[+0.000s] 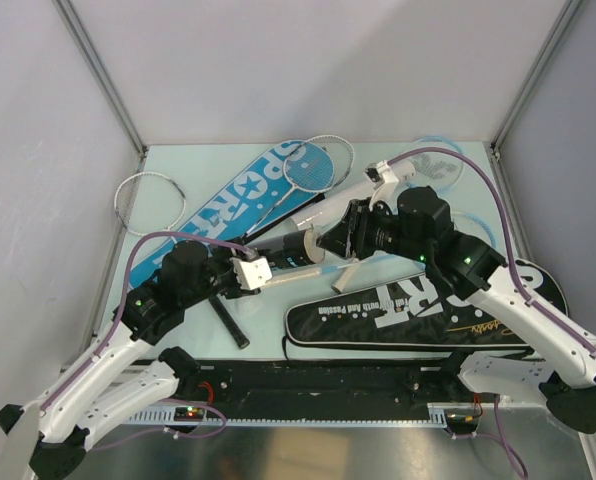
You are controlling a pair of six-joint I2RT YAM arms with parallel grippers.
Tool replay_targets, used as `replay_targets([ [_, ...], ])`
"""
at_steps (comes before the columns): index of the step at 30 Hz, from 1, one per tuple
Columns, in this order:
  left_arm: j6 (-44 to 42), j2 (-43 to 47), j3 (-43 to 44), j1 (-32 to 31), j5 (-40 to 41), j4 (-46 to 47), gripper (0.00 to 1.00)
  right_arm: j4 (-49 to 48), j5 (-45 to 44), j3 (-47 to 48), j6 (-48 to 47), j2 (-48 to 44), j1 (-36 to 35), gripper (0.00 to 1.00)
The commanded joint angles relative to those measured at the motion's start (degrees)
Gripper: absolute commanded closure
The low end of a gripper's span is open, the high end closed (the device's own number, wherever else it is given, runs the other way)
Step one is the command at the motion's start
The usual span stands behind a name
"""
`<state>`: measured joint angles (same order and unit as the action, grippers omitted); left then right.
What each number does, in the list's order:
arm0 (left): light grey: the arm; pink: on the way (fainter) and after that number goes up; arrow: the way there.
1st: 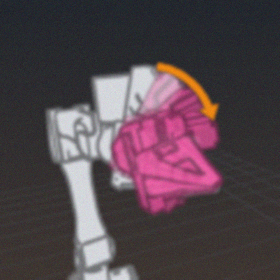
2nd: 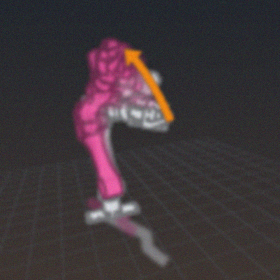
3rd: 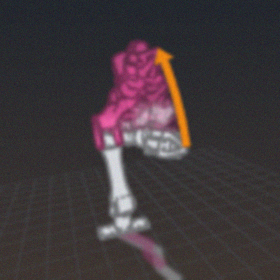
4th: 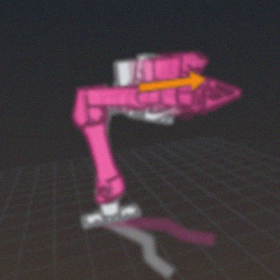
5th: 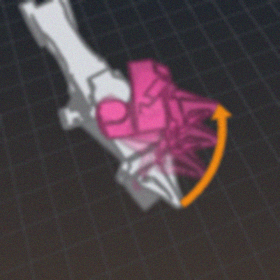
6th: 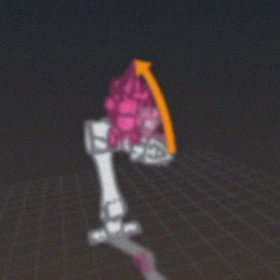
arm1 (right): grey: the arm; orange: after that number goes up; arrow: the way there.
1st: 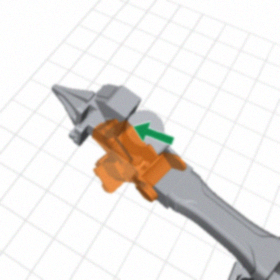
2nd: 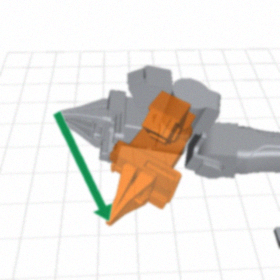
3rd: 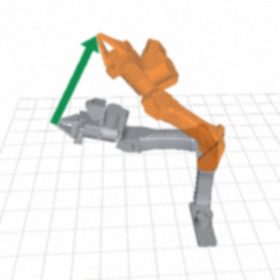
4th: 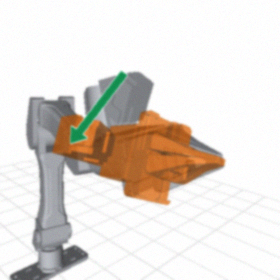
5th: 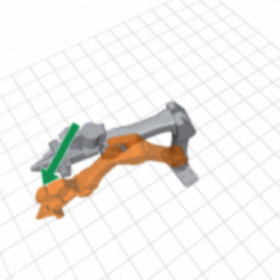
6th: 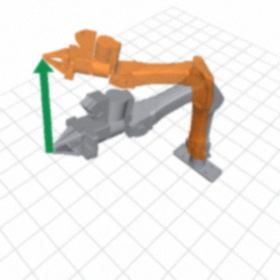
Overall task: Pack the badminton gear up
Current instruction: Close the lid on the shuttle tube.
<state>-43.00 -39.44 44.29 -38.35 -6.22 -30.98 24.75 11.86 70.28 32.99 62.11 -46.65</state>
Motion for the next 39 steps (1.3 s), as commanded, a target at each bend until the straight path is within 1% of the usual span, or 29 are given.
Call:
replay_targets([
  [1,-0.5,0.9,1.6,-0.4,-0.6,3.9,0.41,-2.0,0.6,0.7,0.2,-2.6,0.3,0.57],
  [4,-0.6,1.0,1.6,-0.5,-0.5,4.0,0.41,-2.2,0.9,0.7,0.1,-3.1,0.3,0.55],
  [9,-0.6,0.8,1.5,-0.4,-0.5,3.9,0.41,-3.4,1.5,0.0,0.7,-3.4,0.3,0.57],
  [14,-0.8,0.4,1.4,-0.5,-0.7,3.9,0.41,-5.5,2.5,-0.5,1.4,-2.7,0.3,0.51],
  [20,-0.7,0.3,1.2,-0.5,-1.1,4.0,0.41,-7.7,3.9,-0.4,2.2,-0.2,0.1,0.50],
  [32,-0.4,-0.2,2.8,-0.5,-1.9,4.0,0.42,-3.9,2.3,-0.4,0.7,2.9,-1.3,0.53],
  [39,1.8,-1.4,5.1,-0.5,-0.9,4.0,0.43,-0.8,-1.8,-0.5,-1.3,2.5,-3.5,0.56],
])
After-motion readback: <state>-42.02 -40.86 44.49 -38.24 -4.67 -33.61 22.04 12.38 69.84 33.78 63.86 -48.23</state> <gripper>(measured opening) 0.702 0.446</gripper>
